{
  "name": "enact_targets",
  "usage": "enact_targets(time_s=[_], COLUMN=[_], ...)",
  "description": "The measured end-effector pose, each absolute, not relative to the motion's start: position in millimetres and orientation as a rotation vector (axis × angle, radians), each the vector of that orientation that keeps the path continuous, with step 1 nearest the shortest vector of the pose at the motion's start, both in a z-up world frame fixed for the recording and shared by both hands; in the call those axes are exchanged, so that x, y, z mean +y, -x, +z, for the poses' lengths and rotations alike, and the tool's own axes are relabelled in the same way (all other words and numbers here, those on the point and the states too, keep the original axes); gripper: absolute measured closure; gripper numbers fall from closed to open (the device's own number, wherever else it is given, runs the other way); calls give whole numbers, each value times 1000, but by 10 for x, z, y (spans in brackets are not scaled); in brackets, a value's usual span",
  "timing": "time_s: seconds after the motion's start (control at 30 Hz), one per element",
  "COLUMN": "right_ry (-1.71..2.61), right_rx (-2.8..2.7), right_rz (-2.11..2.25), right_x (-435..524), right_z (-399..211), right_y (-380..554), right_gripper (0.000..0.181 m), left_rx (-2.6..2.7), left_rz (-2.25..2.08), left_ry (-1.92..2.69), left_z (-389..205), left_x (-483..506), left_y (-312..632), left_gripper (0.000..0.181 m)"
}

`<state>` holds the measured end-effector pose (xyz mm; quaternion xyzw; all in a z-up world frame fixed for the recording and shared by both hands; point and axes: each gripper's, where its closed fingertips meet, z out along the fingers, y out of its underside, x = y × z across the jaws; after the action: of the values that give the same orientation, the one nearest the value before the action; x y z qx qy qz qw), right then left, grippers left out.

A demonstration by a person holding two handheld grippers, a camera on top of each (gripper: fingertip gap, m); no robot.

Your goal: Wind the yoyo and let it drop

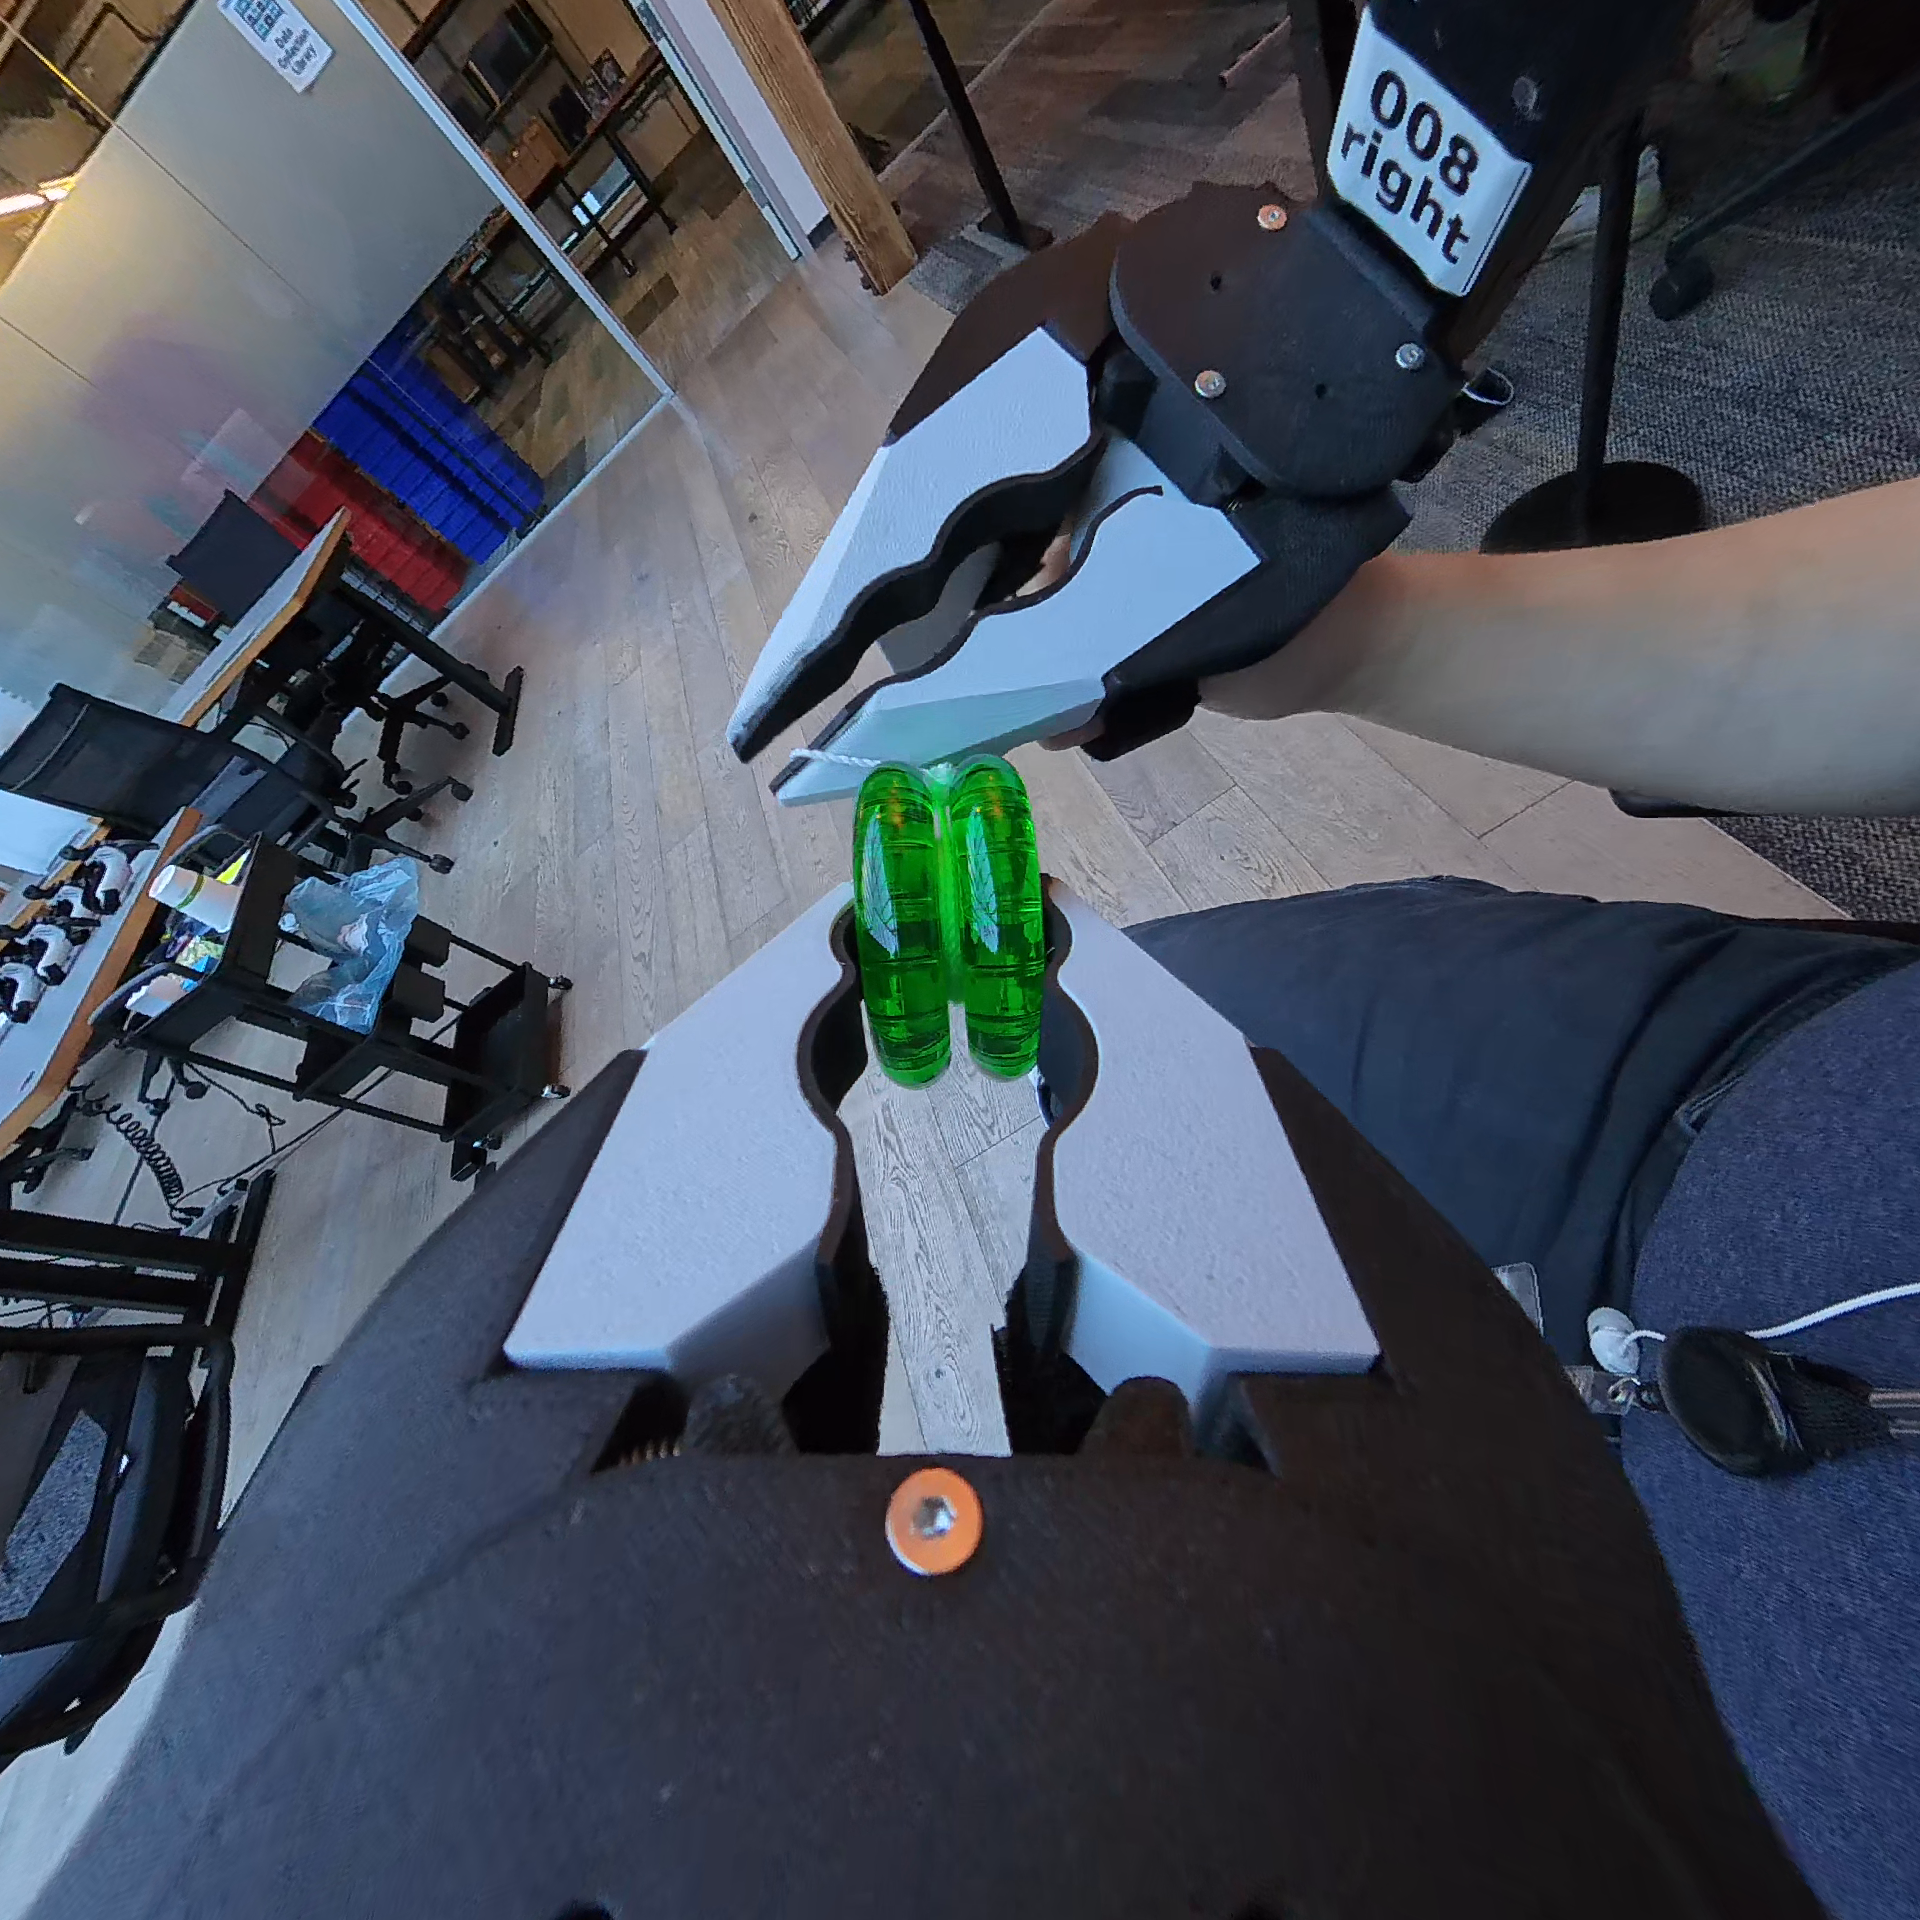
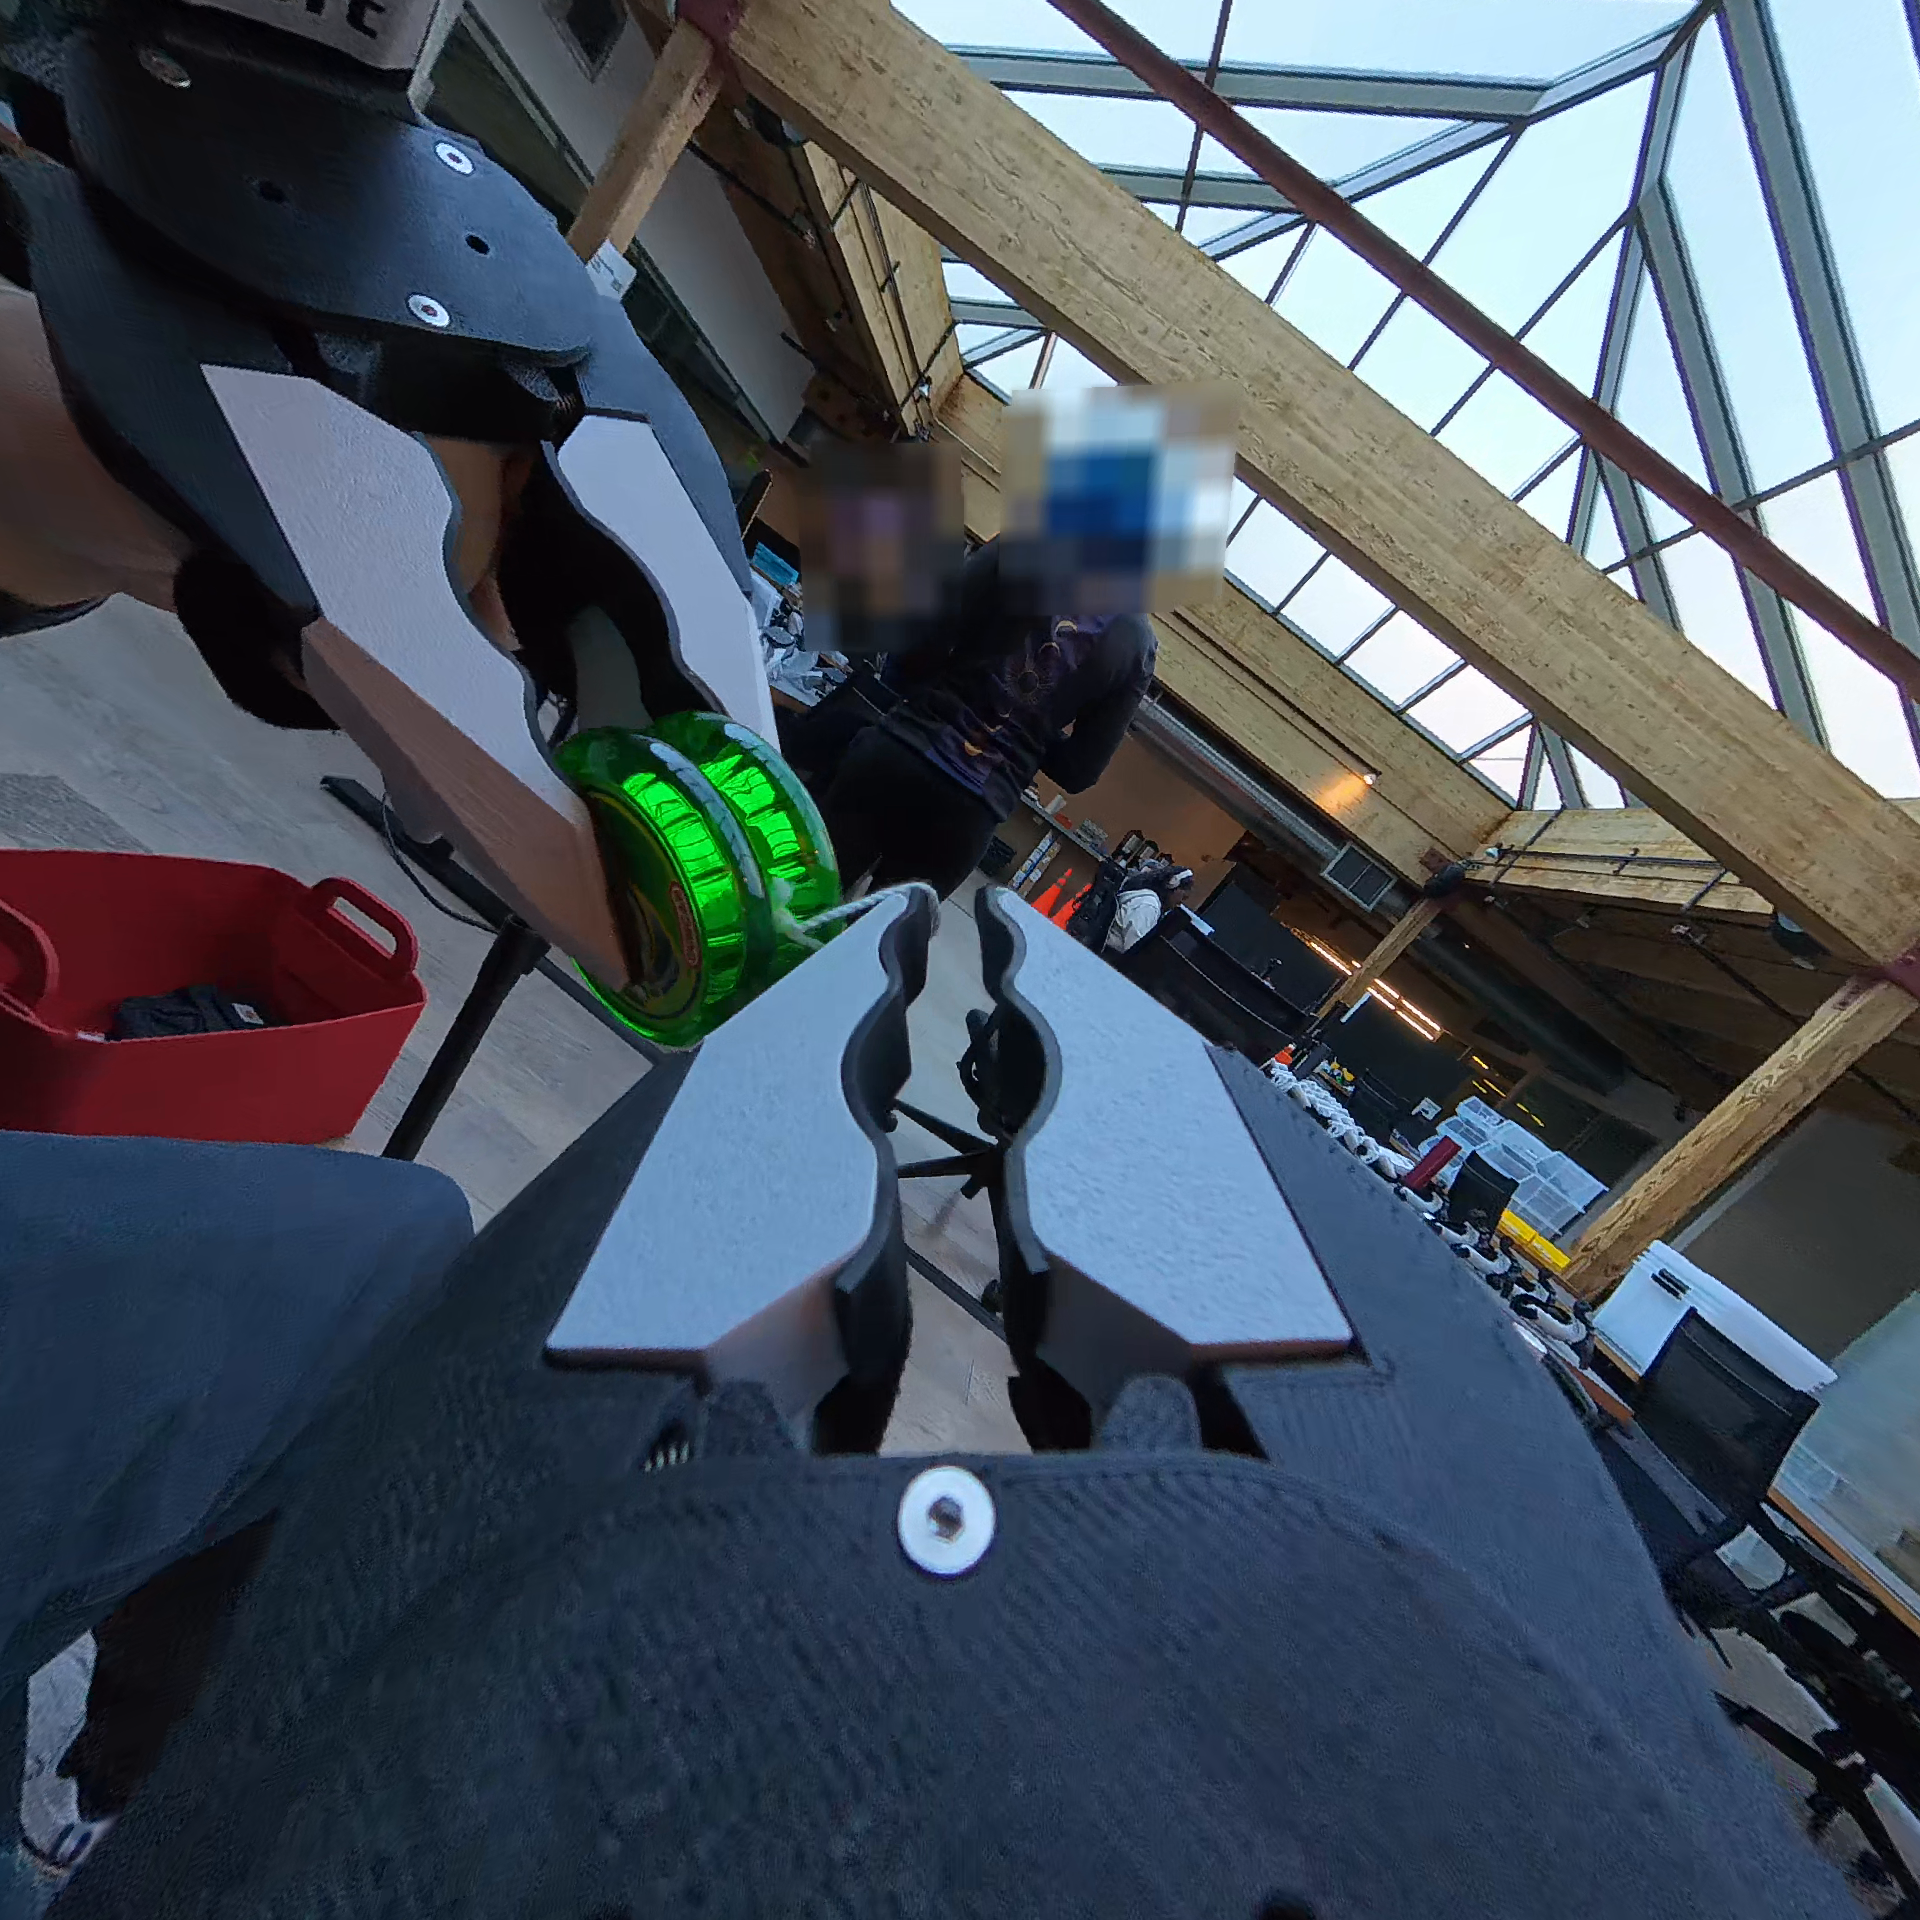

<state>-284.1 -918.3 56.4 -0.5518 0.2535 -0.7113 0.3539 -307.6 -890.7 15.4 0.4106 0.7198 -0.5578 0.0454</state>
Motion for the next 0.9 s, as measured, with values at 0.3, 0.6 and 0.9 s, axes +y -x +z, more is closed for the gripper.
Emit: enact_targets(time_s=[0.3,0.6,0.9], right_ry=[1179,1122,789], right_rx=[608,581,611], right_rz=[-1874,-1890,-1692], right_x=[-9199,-9203,-9288], right_z=[738,817,924], right_y=[2968,3088,3186], right_gripper=[177,181,181], left_rx=[2213,2280,2411], left_rz=[-1727,-1785,-2391], left_ry=[-1289,-1190,-874], left_z=[144,148,554], left_x=[-8917,-8978,-9022], left_y=[3168,3078,3074], left_gripper=[154,154,154])
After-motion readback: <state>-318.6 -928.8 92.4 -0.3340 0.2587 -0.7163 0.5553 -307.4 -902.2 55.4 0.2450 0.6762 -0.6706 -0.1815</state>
